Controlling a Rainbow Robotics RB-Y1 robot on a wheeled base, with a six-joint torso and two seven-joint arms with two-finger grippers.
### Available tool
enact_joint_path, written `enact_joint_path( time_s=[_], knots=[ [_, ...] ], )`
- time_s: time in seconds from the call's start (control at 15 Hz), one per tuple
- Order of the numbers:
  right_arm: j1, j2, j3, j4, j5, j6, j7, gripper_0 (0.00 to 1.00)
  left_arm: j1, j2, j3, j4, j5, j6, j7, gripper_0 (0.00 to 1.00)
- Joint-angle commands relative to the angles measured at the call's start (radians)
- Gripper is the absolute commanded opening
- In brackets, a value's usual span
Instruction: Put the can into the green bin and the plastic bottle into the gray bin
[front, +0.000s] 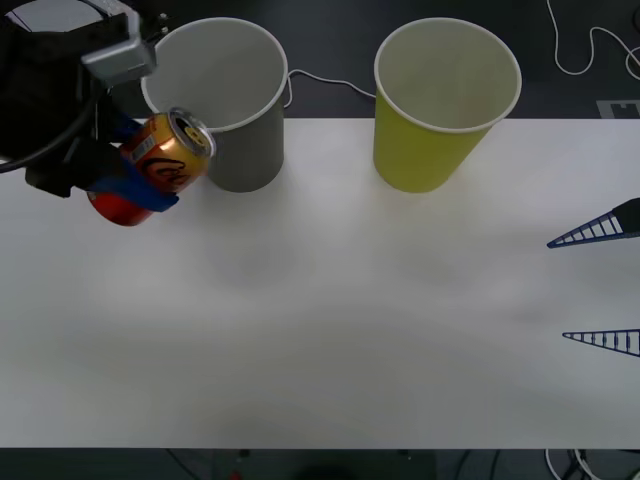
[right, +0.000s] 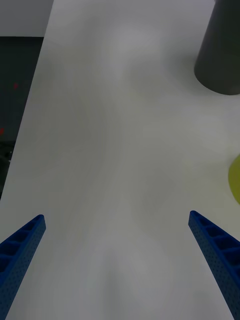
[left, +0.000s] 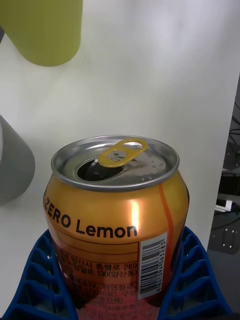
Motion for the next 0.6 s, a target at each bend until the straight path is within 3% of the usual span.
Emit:
enact_joint_path(
  time_s=[0.07,0.27,0.6],
  knots=[
    [0.0,0.0,0.0,0.0,0.0,0.0,0.0,1.0,-0.231,0.011,-0.188,0.044,0.008,0.016,0.114,0.0],
    [0.0,0.0,0.0,0.0,0.0,0.0,0.0,1.0,-0.436,-0.031,-0.349,0.179,0.026,0.032,0.119,0.0],
    [0.0,0.0,0.0,0.0,0.0,0.0,0.0,1.0,-0.752,-0.198,-0.59,0.436,0.023,0.071,0.122,0.0]
  ],
)
